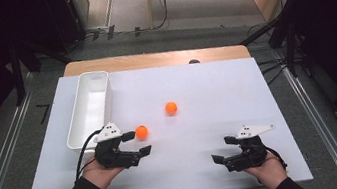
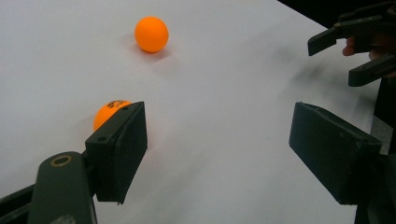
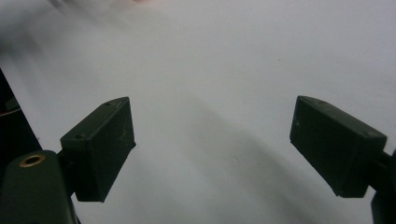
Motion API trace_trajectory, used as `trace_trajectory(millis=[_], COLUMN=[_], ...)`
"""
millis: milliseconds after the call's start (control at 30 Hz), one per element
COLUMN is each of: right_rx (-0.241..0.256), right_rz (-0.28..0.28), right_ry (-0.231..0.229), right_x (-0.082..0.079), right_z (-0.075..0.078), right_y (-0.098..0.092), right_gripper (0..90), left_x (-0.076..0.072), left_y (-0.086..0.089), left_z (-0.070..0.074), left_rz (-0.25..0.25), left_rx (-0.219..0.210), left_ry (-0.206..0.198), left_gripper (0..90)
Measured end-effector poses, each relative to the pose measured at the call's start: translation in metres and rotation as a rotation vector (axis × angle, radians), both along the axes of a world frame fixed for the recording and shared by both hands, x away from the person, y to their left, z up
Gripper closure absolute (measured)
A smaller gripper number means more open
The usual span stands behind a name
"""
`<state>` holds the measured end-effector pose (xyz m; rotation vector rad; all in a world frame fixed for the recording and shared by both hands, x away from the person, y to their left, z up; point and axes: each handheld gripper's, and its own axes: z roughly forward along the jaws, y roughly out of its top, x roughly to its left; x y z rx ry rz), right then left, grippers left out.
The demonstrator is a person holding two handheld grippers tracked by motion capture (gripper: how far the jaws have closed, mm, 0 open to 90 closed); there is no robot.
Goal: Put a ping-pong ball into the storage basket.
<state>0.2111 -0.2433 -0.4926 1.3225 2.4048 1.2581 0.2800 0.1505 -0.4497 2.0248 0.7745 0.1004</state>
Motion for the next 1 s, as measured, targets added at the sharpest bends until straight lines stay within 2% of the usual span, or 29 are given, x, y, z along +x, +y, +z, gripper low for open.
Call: trace_trajectory(millis=[133,233,300,400,800,1000], right_rx=[-0.002,0.006,0.007,0.003,0.002,0.0], right_rz=[-0.013,-0.018,-0.019,-0.018,-0.018,-0.014], right_ry=[0.002,0.009,0.01,0.008,0.014,0.01], right_x=[-0.001,-0.001,-0.002,-0.002,-0.001,-0.001], right_z=[-0.001,-0.002,-0.001,-0.001,-0.002,-0.002], right_y=[-0.002,-0.003,-0.003,-0.003,-0.004,-0.004], right_gripper=[12.3,12.3,12.3,12.3,12.3,12.3], left_x=[0.005,0.007,0.008,0.009,0.024,0.032], left_y=[-0.003,-0.006,-0.009,-0.013,-0.023,-0.028], left_z=[0.002,0.002,0.002,0.003,0.004,0.002], left_rz=[-0.011,-0.02,-0.033,-0.038,-0.011,0.024], left_rx=[-0.012,-0.023,-0.029,-0.006,0.017,0.036], left_ry=[-0.009,-0.012,-0.013,-0.025,-0.029,-0.038], left_gripper=[13.1,12.3,7.5,0.0,0.0,0.0])
